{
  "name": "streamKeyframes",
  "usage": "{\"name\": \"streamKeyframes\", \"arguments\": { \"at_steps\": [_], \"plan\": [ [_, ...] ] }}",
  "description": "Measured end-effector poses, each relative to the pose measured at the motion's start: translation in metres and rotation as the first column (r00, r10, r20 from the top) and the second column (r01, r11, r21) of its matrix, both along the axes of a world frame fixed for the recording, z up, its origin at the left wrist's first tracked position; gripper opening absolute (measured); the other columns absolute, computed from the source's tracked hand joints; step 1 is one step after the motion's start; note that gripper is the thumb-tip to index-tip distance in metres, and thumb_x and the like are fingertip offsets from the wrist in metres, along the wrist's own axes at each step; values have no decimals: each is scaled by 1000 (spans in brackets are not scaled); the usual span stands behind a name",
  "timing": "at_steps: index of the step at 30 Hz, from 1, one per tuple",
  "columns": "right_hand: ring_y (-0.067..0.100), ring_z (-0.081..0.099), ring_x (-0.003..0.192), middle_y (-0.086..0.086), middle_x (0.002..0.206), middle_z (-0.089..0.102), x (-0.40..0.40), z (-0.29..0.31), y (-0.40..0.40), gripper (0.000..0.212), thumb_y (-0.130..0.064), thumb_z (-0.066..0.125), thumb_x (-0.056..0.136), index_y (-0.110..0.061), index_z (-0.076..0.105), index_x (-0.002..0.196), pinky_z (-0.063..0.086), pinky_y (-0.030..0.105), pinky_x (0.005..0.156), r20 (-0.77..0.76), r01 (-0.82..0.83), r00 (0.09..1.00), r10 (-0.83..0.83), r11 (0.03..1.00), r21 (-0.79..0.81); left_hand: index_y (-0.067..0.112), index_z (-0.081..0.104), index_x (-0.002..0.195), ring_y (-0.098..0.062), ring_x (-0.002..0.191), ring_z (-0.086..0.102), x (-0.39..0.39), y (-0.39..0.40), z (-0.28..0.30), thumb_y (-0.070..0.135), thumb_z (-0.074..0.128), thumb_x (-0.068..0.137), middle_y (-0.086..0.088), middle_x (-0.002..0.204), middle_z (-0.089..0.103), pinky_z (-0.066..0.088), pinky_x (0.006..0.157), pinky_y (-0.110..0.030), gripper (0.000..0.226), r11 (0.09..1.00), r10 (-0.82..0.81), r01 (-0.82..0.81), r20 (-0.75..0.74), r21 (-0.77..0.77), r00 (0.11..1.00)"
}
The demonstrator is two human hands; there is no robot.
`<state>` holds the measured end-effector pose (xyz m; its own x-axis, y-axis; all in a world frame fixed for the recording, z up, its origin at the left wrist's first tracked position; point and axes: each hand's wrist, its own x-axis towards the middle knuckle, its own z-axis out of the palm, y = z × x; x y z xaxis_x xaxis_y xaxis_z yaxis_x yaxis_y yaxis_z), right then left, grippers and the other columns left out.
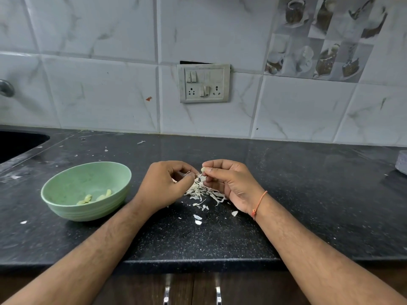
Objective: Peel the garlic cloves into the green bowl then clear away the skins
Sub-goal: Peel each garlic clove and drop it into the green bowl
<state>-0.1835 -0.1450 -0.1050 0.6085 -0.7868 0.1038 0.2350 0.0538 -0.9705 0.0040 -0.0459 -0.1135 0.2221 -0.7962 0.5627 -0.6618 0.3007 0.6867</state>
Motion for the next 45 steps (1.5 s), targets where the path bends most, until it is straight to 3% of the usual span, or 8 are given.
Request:
{"name": "streamKeyframes", "arguments": {
  "at_steps": [8, 11, 13, 16, 20, 30, 38, 45],
  "plan": [
    [20, 69, 81, 17, 94, 76, -4, 0, 4, 17, 0, 79, 90, 2, 78, 108, 65, 34, 84, -18, 34, 999, -35, 998, -52, 32, 83, 87, -5, 79, 75, -2, 4, -1, 27, 87, 88, 18, 83, 78, 51, 69, -13, 6, 999, -7, 7, -5, -31, 1000],
    [20, 68, 81, 16, 92, 77, -4, -2, 4, 15, 0, 80, 89, 1, 79, 104, 64, 37, 86, -33, 57, 998, -60, 995, -86, 31, 81, 82, -6, 86, 73, 5, 0, -5, 12, 90, 81, 16, 89, 77, 47, 71, -11, 21, 998, 20, -17, 55, -63, 998],
    [21, 68, 82, 17, 92, 77, -4, -3, 5, 14, -1, 82, 88, -1, 81, 103, 64, 36, 82, -57, 80, 994, -88, 988, -130, 36, 82, 87, -3, 94, 70, 7, -1, -6, 15, 90, 80, 20, 95, 76, 46, 79, -13, 23, 997, 53, -44, 131, -69, 990],
    [18, 72, 85, 16, 96, 80, -6, -5, 8, 14, -3, 83, 89, -3, 82, 102, 64, 34, 76, -121, 112, 982, -143, 967, -230, 42, 83, 99, -4, 100, 64, 4, 3, -1, 45, 81, 91, 26, 98, 76, 52, 89, -30, 9, 994, 96, -71, 336, -85, 937],
    [19, 72, 85, 18, 97, 80, -11, 0, 10, 13, -4, 85, 86, -6, 83, 99, 63, 38, 77, -104, 170, 973, -206, 946, -276, 43, 78, 120, -18, 100, 67, -9, 8, 20, 26, 57, 97, 17, 109, 79, 57, 85, -39, 36, 996, 77, -90, 548, -4, 833],
    [10, 70, 75, 9, 90, 79, 6, 32, 37, 14, -8, 86, 87, -8, 83, 101, 62, 30, 70, -92, 116, 983, -158, 929, -352, 34, 85, 103, -7, 78, 69, 5, 39, 90, 43, 74, 97, 13, 88, 80, 55, 74, -30, 15, 966, 70, -213, 641, 148, 764],
    [7, 64, 71, 0, 84, 77, 92, 41, 77, 13, -11, 86, 88, -10, 83, 101, 57, 27, 60, -138, 1, 989, -59, 922, -387, 32, 86, 102, -11, 85, 70, 85, 104, 118, 36, 78, 94, 12, 91, 81, 55, 78, -29, 12, 892, 204, -424, 699, 155, 685],
    [-3, 65, 64, -9, 88, 75, 141, 44, 101, 12, -14, 79, 95, -18, 85, 103, 56, 23, 57, -259, -70, 960, -102, 813, -578, 32, 86, 98, -7, 78, 67, 122, 137, 108, 34, 76, 93, 14, 83, 78, 55, 72, -30, 11, 834, 262, -511, 664, 210, 700]
  ]
}}
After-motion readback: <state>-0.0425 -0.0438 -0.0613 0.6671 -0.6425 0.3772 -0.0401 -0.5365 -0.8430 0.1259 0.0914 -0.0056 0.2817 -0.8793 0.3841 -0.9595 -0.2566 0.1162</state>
